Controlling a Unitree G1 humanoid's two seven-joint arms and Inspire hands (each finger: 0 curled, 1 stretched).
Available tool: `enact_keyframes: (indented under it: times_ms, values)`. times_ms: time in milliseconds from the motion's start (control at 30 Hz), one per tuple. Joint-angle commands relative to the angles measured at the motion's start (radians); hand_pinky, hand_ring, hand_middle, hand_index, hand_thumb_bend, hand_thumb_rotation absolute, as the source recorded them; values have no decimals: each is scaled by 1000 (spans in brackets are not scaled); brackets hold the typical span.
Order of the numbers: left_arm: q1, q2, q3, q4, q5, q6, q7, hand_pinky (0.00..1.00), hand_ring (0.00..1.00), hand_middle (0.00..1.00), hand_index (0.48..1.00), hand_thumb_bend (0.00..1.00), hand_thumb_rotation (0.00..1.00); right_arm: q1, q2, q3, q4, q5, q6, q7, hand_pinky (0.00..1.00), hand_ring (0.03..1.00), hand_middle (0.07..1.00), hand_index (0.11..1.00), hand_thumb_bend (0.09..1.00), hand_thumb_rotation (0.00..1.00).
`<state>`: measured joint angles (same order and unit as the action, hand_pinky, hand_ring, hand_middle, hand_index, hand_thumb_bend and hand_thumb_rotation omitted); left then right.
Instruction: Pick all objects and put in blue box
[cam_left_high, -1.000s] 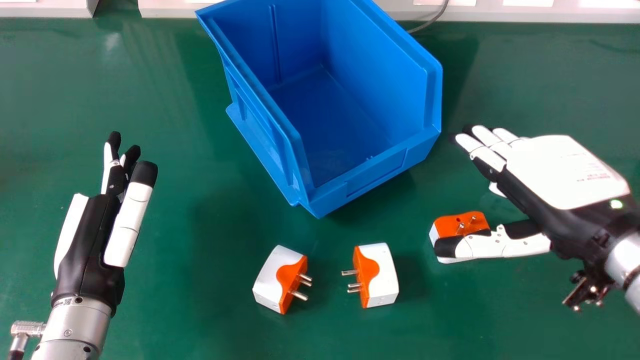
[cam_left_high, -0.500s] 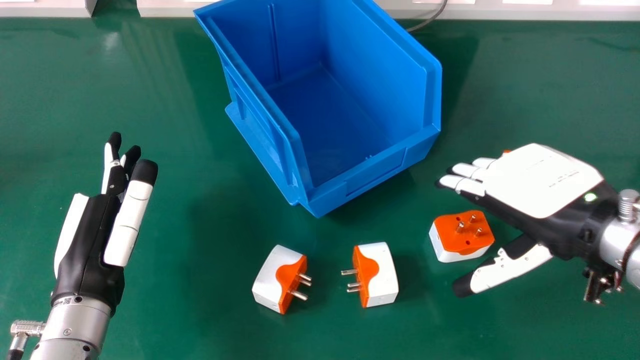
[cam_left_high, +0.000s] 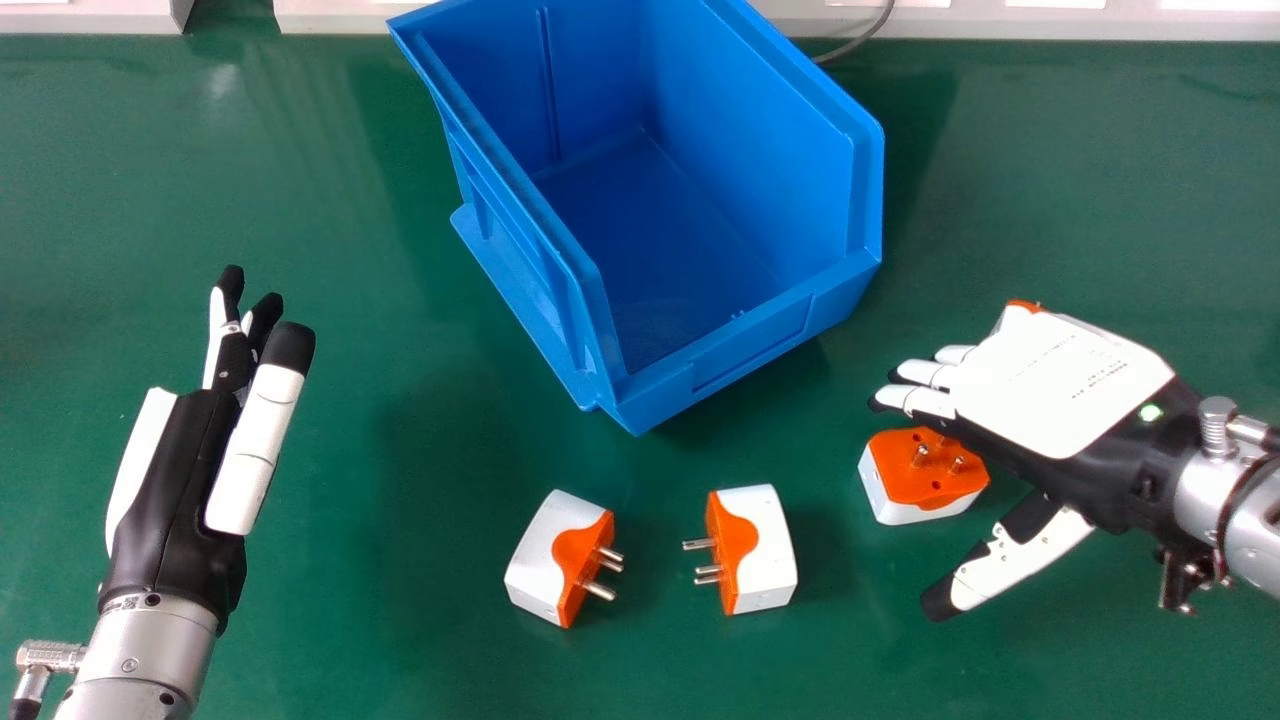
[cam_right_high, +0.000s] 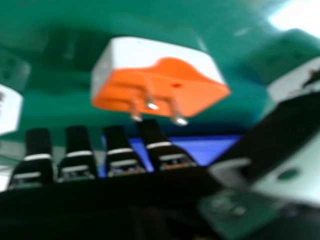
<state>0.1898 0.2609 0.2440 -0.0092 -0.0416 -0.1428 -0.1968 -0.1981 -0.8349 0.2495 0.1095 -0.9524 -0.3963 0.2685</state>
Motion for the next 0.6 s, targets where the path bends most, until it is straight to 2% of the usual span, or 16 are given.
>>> enact_keyframes:
  times_ms: [0,167,333,567]
  values:
    - [0,16,12,-14,-14,-10,-4,1000,1000,1000,1000,888,1000,-38,9,4,12,-12,18,-33,858,900,924,893,678,776]
    - [0,18,15,-16,-17,-5,-6,1000,1000,1000,1000,888,1000,-59,25,34,68,-46,45,-82,852,895,908,870,663,749]
    - [-1,20,19,-10,-17,-8,-10,1000,1000,1000,1000,890,1000,-76,32,62,107,-74,60,-124,843,887,903,860,650,729]
    - [10,20,24,-26,-18,-4,-17,1000,1000,1000,1000,910,1000,-105,42,107,166,-119,76,-183,838,882,900,858,650,719]
